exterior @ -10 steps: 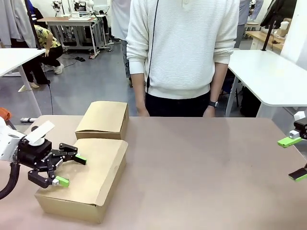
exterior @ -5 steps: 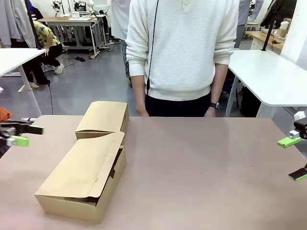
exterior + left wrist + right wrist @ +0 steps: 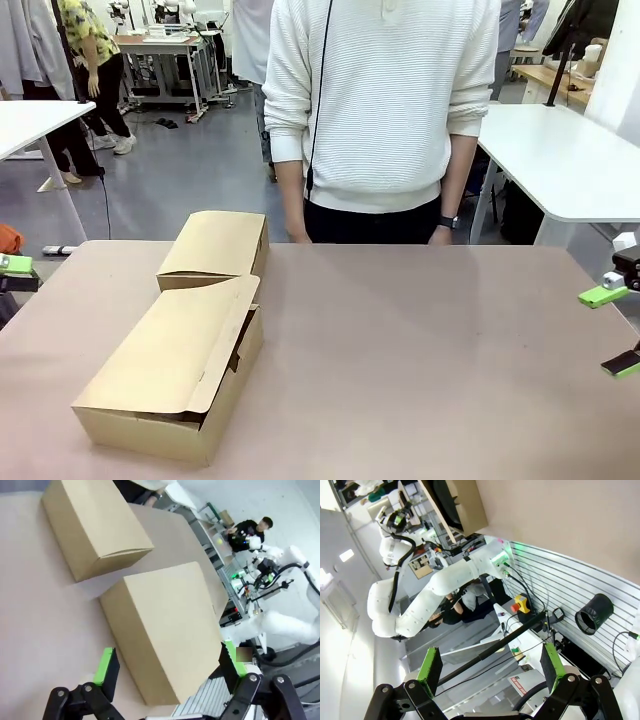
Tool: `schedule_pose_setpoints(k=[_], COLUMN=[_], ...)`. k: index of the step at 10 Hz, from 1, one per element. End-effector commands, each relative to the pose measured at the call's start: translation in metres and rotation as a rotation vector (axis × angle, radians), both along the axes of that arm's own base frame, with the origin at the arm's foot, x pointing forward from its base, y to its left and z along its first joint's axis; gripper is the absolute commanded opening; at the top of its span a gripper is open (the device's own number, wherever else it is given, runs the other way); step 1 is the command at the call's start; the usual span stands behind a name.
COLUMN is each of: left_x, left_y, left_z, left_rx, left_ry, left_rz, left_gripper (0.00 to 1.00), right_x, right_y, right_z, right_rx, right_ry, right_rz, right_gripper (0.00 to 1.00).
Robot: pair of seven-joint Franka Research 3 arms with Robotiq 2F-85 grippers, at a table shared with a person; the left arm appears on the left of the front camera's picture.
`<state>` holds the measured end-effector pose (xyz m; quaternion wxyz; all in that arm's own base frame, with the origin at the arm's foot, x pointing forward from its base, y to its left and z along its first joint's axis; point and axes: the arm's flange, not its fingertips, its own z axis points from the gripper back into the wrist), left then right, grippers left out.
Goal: Place items inside the box.
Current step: Close the lid of the Mailer Box closest to the robot.
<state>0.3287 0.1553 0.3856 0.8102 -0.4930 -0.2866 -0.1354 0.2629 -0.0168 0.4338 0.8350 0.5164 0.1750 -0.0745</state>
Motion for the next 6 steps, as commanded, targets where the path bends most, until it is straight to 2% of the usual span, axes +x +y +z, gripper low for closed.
schedule_pose_setpoints(k=[1,6], left_x=[-0.0172,-0.0172], left_y=[-0.0143,-0.0143], left_z=[0.0209,0.0209], left_rx=[0.044,0.044], left_ry=[-0.155,-0.155], left_rz=[-0.092,-0.092], left_gripper=[1.0,1.0], right_x=[-0.0002,-0.0002], right_y=[0.0001,0.0001], right_z=[0.0029,0.0029], right_rx=[0.007,0.007], right_ry=[0.001,0.001], right_rz=[-0.005,-0.005], right_gripper=[1.0,1.0])
